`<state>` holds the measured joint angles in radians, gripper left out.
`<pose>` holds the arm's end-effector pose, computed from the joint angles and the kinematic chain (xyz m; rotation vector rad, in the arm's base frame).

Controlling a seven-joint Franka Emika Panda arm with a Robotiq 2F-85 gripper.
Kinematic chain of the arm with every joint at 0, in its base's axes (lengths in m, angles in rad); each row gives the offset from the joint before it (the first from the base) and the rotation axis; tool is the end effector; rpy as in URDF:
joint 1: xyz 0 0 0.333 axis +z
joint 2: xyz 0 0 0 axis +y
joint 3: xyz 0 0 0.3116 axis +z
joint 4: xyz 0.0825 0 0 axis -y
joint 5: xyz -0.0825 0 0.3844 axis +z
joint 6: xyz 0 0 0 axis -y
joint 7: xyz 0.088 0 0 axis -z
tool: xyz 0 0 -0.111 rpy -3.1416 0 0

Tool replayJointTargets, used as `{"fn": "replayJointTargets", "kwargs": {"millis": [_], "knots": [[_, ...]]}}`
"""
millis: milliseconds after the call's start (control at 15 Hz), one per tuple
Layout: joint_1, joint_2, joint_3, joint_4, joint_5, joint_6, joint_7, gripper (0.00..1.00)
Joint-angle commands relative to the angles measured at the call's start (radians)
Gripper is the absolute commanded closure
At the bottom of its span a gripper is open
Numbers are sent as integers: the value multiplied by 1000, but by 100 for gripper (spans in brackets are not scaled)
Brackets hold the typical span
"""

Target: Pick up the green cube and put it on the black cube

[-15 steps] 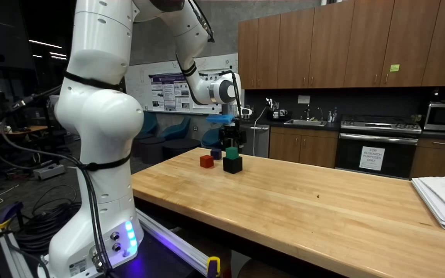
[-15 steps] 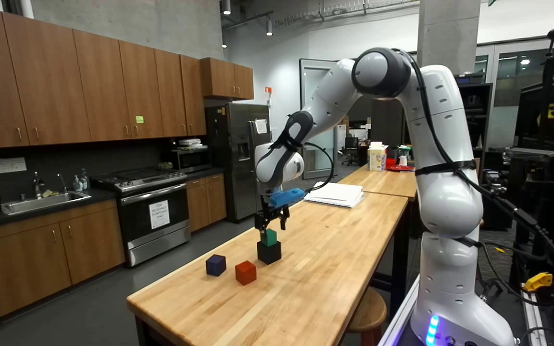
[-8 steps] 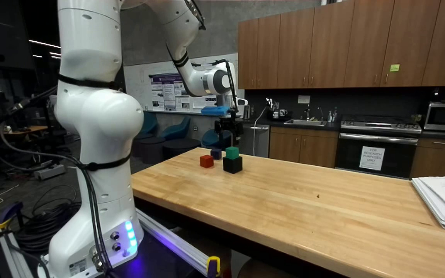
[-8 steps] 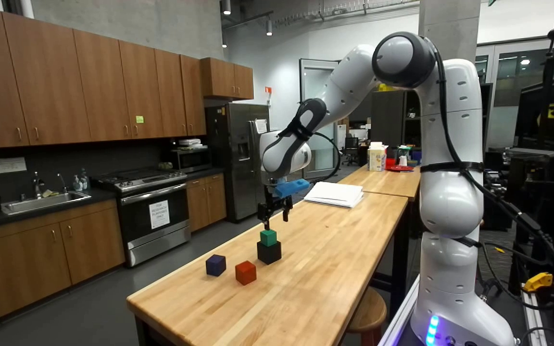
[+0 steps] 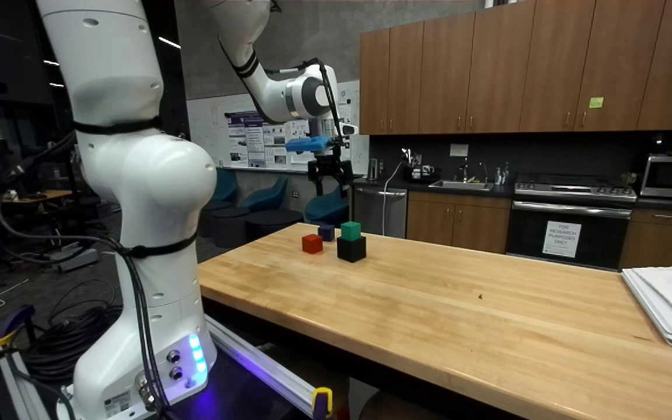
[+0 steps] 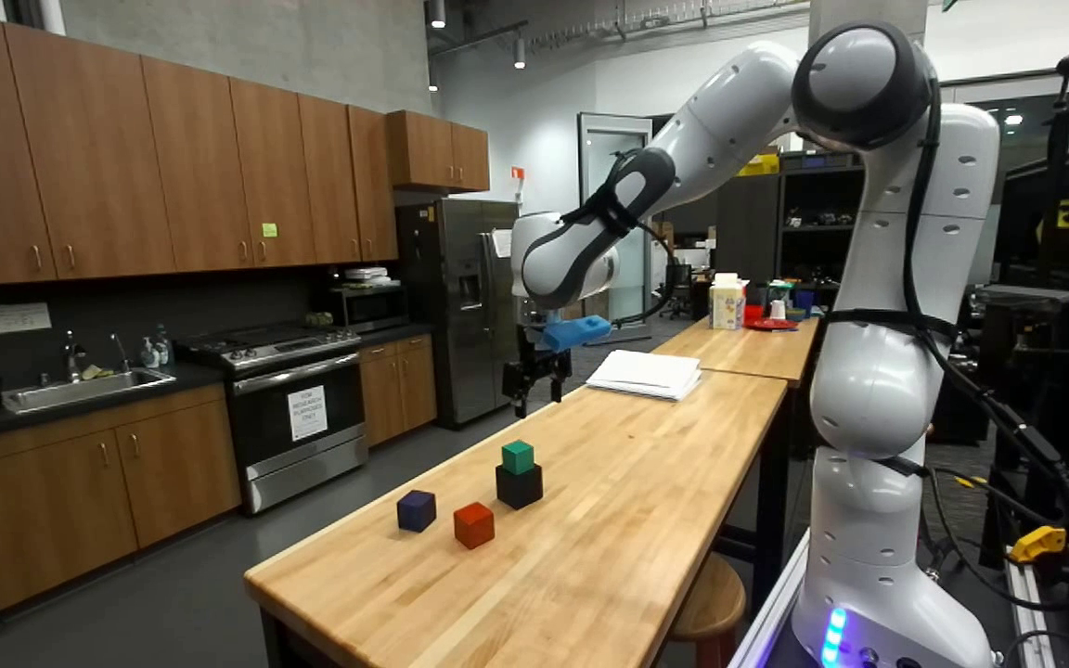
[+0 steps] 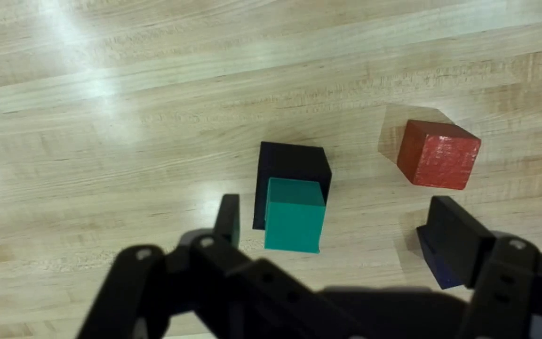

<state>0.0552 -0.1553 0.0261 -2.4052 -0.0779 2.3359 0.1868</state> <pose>0.4800 0.0376 0.3734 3.0866 -0.0835 0.1443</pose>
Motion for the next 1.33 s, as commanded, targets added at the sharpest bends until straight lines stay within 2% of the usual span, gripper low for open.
{"fn": "replayJointTargets", "kwargs": {"millis": [0, 600, 1267], "knots": [[-8, -118, 22, -52, -7, -63, -11, 0], [-23, -297, 20, -74, -19, -242, -77, 0], [-55, -436, 30, -102, -135, -433, -95, 0]]}}
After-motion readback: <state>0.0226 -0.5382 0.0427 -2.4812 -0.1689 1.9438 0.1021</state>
